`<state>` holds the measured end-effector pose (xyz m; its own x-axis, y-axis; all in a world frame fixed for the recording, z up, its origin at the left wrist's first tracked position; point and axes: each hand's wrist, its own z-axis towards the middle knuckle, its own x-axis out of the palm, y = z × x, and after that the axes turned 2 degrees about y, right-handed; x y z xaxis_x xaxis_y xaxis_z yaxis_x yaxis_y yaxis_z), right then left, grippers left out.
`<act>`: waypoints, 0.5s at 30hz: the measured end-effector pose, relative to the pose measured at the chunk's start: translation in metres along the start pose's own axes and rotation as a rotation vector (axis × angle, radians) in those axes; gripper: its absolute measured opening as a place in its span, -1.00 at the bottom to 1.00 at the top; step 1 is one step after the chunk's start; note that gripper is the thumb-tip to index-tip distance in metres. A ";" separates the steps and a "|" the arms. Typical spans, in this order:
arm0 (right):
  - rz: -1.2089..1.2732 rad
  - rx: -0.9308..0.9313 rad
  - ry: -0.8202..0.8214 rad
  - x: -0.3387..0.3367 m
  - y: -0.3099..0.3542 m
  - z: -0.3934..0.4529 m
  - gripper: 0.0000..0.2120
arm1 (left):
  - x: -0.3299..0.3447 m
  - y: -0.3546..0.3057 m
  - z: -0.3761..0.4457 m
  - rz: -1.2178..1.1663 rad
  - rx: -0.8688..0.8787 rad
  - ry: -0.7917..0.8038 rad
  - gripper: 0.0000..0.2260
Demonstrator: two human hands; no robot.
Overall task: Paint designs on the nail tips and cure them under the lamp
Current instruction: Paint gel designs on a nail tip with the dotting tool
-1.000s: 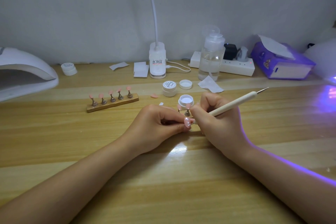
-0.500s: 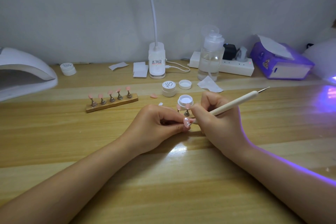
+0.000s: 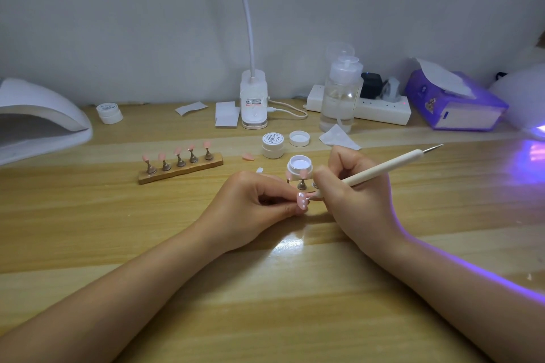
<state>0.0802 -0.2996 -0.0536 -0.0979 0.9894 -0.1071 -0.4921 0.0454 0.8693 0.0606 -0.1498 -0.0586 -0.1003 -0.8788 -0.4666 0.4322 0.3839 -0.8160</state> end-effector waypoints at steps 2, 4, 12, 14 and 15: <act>0.013 -0.012 0.027 0.000 -0.001 -0.001 -0.58 | 0.000 0.000 0.000 0.000 -0.002 0.007 -0.85; 0.032 -0.015 0.061 0.001 0.000 -0.001 -0.56 | 0.000 0.001 0.000 0.002 0.003 0.013 -0.85; 0.053 -0.035 0.094 0.002 0.003 -0.002 -0.56 | -0.001 0.000 0.000 0.018 0.019 0.016 -0.85; 0.053 -0.026 0.089 0.002 0.003 -0.002 -0.56 | -0.001 0.000 0.000 0.021 0.023 0.019 -0.86; 0.051 -0.025 0.087 0.002 0.003 -0.002 -0.56 | -0.001 0.000 0.000 0.025 0.022 0.018 -0.86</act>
<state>0.0773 -0.2980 -0.0522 -0.1973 0.9746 -0.1057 -0.5057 -0.0088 0.8627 0.0610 -0.1491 -0.0583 -0.1052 -0.8639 -0.4925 0.4546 0.3987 -0.7964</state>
